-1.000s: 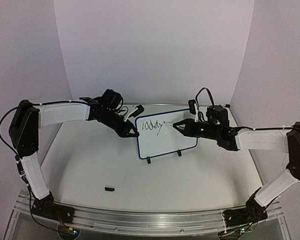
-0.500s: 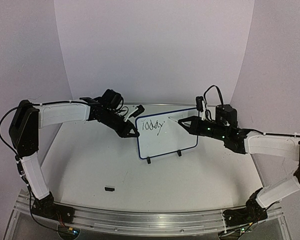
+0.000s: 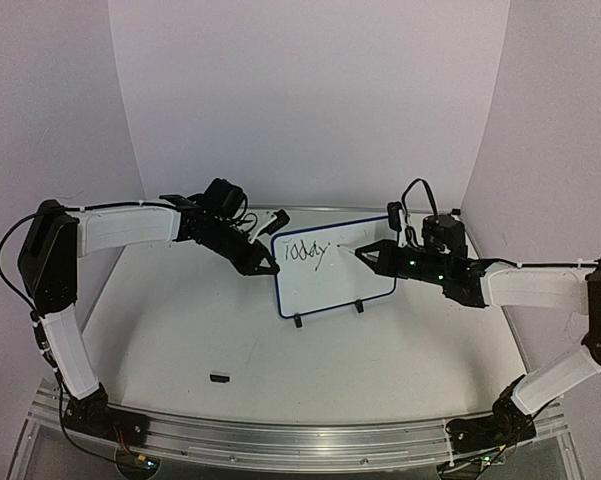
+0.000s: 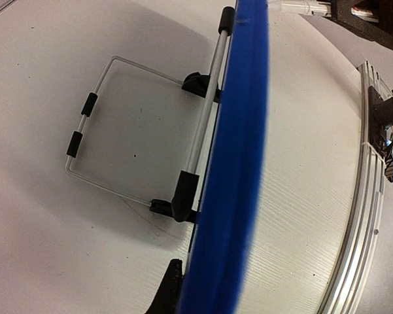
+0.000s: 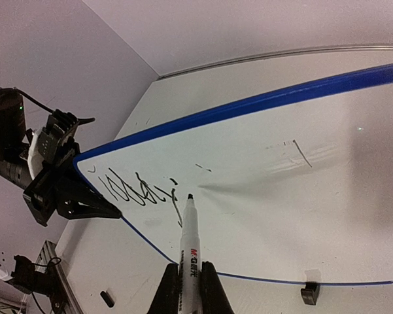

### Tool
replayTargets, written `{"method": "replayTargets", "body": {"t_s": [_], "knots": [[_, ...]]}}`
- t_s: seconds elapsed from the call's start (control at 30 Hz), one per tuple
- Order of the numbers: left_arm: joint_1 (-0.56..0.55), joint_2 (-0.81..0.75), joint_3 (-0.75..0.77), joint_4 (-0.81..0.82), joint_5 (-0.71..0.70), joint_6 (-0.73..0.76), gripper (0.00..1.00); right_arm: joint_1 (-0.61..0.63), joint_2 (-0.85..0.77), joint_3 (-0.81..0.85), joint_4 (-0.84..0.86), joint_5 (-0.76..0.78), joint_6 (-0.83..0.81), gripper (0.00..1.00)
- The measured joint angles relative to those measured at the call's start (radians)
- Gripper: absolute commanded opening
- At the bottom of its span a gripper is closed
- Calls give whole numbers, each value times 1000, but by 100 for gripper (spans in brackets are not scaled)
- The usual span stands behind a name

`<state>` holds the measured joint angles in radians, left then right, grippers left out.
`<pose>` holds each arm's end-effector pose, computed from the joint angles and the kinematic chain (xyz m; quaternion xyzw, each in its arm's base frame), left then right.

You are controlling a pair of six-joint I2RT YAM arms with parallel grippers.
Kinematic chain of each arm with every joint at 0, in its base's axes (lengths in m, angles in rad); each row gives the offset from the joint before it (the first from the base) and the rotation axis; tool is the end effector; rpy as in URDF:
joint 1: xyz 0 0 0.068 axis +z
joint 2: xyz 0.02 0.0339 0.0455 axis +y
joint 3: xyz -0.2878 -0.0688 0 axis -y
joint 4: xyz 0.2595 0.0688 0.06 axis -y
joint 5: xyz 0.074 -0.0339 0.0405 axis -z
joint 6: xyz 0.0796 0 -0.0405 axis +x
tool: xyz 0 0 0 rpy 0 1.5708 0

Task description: Write a sentence on the whiteboard

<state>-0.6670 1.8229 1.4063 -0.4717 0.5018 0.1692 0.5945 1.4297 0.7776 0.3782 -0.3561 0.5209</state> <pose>0.3252 -0.3048 0.2305 0.4466 0.8005 -0.3066 0.2566 0.2870 0.2276 0.2485 -0.1358 0.7800 0.4344 0.4296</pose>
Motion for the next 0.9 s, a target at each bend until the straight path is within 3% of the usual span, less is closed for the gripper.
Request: {"method": "replayTargets", "body": {"t_s": [0.9], "knots": [[-2, 0, 0, 0, -1, 10, 0, 0, 44, 3, 25, 3, 0, 0]]}}
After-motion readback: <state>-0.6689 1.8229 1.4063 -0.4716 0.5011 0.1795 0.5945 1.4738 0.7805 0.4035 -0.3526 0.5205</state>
